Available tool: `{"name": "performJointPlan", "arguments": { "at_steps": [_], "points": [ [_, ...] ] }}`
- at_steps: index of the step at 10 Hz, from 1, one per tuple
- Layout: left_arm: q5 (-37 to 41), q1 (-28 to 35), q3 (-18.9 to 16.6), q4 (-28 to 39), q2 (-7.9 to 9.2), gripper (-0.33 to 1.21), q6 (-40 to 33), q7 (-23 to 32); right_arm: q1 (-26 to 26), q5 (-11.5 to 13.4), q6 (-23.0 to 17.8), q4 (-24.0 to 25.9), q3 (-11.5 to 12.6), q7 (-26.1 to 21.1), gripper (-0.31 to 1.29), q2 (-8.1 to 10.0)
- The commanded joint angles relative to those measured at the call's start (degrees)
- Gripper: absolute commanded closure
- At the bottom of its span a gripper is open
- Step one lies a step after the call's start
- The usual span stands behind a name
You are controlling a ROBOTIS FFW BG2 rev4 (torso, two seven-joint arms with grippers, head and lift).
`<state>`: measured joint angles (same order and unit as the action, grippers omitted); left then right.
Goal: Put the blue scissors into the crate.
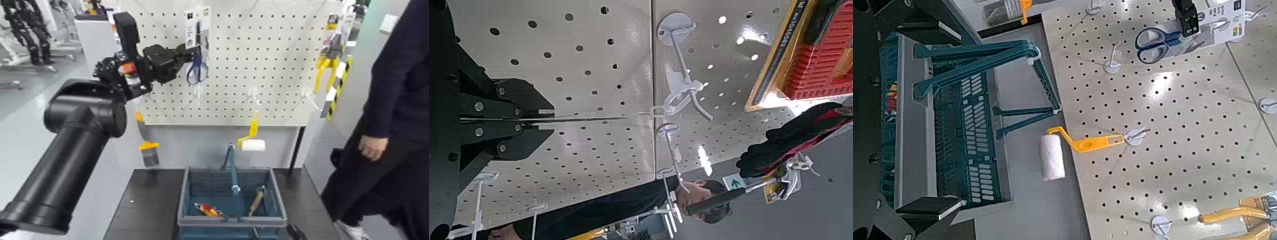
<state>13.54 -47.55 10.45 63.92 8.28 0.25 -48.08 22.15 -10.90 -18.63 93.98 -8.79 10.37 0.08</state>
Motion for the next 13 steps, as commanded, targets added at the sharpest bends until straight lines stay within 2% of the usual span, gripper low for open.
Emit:
{"name": "performJointPlan", "arguments": {
  "at_steps": [1,3,8,13],
  "points": [
    [0.0,0.2,-0.1,0.6,0.07,1.18,-0.1,0.1,0.0,0.0,0.0,0.1,0.0,0.0,0.15,0.01],
    [0.4,0.8,0.4,3.6,0.07,1.18,0.3,0.3,0.1,0.0,0.0,0.1,0.1,-0.1,0.15,0.01],
    [1.6,4.6,0.6,16.4,-0.20,1.18,3.7,0.2,0.2,0.0,0.0,0.0,0.4,-0.1,0.15,0.01],
    [4.2,9.5,0.5,22.5,-0.90,1.18,6.6,0.3,0.2,0.0,0.2,0.0,0.3,-0.2,0.15,0.01]
  ]
}}
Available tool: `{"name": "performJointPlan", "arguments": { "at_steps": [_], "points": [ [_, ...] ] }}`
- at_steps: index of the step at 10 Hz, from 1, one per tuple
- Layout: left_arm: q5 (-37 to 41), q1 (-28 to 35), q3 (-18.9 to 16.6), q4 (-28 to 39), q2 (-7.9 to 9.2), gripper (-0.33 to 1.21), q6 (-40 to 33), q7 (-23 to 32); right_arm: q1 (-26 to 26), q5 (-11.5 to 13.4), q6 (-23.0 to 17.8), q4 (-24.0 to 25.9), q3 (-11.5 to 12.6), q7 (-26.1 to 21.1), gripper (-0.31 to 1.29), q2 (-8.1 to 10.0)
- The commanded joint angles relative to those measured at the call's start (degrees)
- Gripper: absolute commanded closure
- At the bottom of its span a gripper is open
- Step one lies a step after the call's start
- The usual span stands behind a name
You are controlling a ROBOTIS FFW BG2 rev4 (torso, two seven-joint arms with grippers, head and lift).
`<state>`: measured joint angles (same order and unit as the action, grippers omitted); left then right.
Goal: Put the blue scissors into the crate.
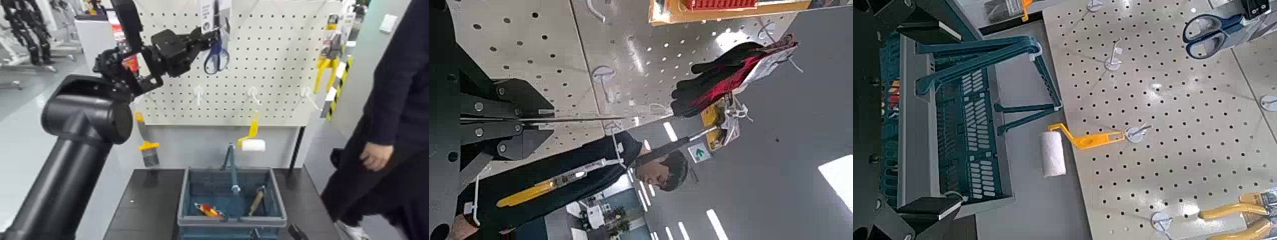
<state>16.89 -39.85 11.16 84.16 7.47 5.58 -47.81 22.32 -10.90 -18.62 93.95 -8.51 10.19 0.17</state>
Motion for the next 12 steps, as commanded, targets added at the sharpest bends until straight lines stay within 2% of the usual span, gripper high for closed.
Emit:
{"name": "performJointPlan", "arguments": {
  "at_steps": [1,6,9,12],
  "points": [
    [1.0,2.9,-0.2,3.6,0.00,1.18,2.5,0.0,0.0,0.0,0.2,0.0,-0.1,0.0,0.15,0.00],
    [4.7,11.0,-1.9,9.2,0.70,1.18,9.0,0.3,-0.1,0.0,0.9,0.0,-0.3,-0.1,0.15,0.00],
    [5.3,14.7,-2.0,8.0,1.05,1.18,11.8,0.0,-0.2,0.0,1.0,-0.1,-0.4,-0.1,0.15,0.00],
    [5.4,18.1,-2.9,5.6,0.52,1.18,13.3,-1.1,-0.2,0.0,1.0,-0.1,-0.4,-0.1,0.15,0.00]
  ]
}}
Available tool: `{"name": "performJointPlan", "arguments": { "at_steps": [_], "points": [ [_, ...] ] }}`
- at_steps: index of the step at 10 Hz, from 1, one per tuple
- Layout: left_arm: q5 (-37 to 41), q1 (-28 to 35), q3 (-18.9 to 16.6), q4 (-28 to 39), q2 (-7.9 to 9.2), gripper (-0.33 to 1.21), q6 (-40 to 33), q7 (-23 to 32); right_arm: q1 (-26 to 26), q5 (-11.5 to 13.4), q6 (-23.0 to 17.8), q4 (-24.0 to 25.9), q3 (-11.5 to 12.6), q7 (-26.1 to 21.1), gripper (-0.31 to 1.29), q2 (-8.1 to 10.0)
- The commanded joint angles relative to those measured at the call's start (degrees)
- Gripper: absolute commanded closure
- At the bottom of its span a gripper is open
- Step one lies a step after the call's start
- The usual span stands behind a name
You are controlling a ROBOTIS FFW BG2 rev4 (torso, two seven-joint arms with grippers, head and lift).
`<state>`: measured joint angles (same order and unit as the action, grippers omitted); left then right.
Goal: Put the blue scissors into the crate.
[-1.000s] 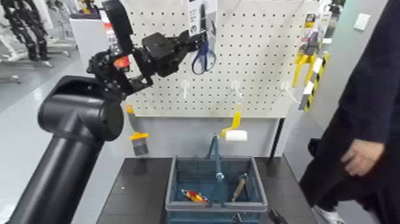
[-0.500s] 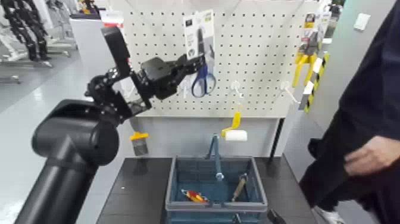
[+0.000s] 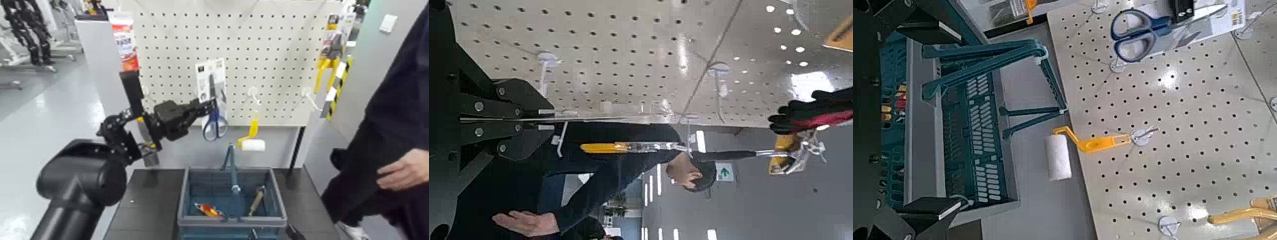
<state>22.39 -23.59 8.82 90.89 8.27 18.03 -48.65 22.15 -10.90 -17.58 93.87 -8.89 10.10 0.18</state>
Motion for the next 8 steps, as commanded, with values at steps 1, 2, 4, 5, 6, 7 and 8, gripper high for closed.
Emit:
{"name": "performJointPlan", "arguments": {
  "at_steps": [1,2,4,5,6,7,8],
  "points": [
    [-0.2,2.9,-0.8,-1.9,-0.36,1.18,1.4,-0.5,0.0,0.0,0.0,-0.1,0.0,0.0,0.15,0.00],
    [-0.2,3.8,-0.9,-2.7,-0.27,1.18,1.7,-0.7,0.0,0.0,0.0,-0.1,0.2,0.0,0.15,0.00],
    [-0.6,4.3,-0.3,-6.2,-0.36,1.18,1.8,-1.8,0.1,0.0,0.0,-0.1,0.2,0.0,0.15,0.00],
    [-0.8,4.4,0.3,-7.7,-0.36,1.18,1.7,-2.1,0.0,0.0,-0.1,-0.1,0.3,0.0,0.15,0.09],
    [-0.9,4.6,0.4,-9.4,-0.36,1.18,1.5,-2.3,0.0,0.0,-0.1,-0.2,0.3,0.0,0.15,0.00],
    [-1.3,4.7,0.5,-11.0,-0.27,1.18,1.2,-2.5,0.0,0.0,-0.2,-0.2,0.3,0.1,0.15,0.00],
    [-2.0,4.8,0.6,-11.8,-0.27,1.18,1.2,-2.7,0.0,-0.1,-0.2,-0.3,0.3,0.1,0.15,0.00]
  ]
}}
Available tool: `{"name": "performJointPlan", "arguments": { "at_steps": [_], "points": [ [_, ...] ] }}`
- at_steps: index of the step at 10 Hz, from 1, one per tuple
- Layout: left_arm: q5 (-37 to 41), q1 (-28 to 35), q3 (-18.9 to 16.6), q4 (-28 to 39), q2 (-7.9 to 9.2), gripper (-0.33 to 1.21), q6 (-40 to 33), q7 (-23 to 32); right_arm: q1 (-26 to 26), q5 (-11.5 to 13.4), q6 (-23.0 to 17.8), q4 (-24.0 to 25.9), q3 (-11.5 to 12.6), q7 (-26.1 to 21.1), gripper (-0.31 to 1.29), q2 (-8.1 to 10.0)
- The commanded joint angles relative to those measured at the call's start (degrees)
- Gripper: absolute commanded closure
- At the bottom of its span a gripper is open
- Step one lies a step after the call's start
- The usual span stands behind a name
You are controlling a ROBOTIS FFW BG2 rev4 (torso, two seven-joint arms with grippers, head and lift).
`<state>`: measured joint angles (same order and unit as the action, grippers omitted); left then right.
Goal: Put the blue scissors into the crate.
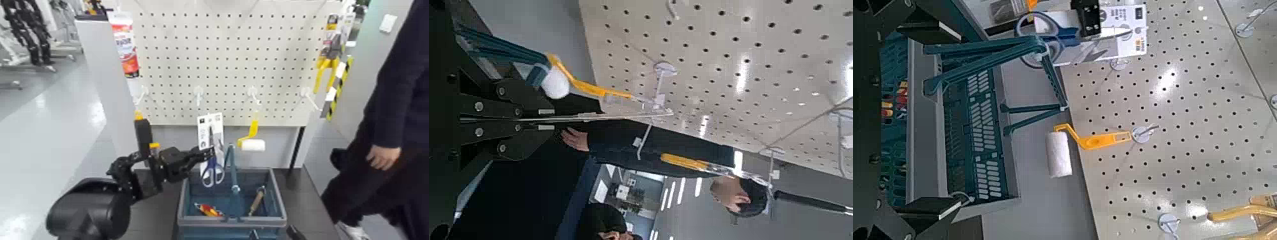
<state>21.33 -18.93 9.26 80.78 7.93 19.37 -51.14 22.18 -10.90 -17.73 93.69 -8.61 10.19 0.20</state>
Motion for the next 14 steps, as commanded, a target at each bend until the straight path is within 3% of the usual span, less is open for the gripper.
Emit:
{"name": "performJointPlan", "arguments": {
  "at_steps": [1,7,13,14],
  "points": [
    [-1.8,0.2,0.1,-2.8,0.07,1.18,-0.3,-0.2,0.1,-0.1,-0.1,-0.1,0.1,0.0,0.15,-0.02],
    [-3.1,-0.7,1.0,-10.9,-0.20,1.18,-0.9,-1.4,-0.1,-0.1,-0.2,-0.3,-0.1,0.1,0.15,-0.02],
    [-4.1,-1.1,1.3,-12.7,-0.28,1.17,-1.3,-1.4,-0.1,-0.1,-0.2,-0.4,-0.2,0.2,0.15,-0.02],
    [-4.2,-1.1,1.3,-12.4,-0.28,0.79,-0.9,-1.2,-0.1,-0.1,-0.3,-0.3,-0.2,0.2,0.15,-0.02]
  ]
}}
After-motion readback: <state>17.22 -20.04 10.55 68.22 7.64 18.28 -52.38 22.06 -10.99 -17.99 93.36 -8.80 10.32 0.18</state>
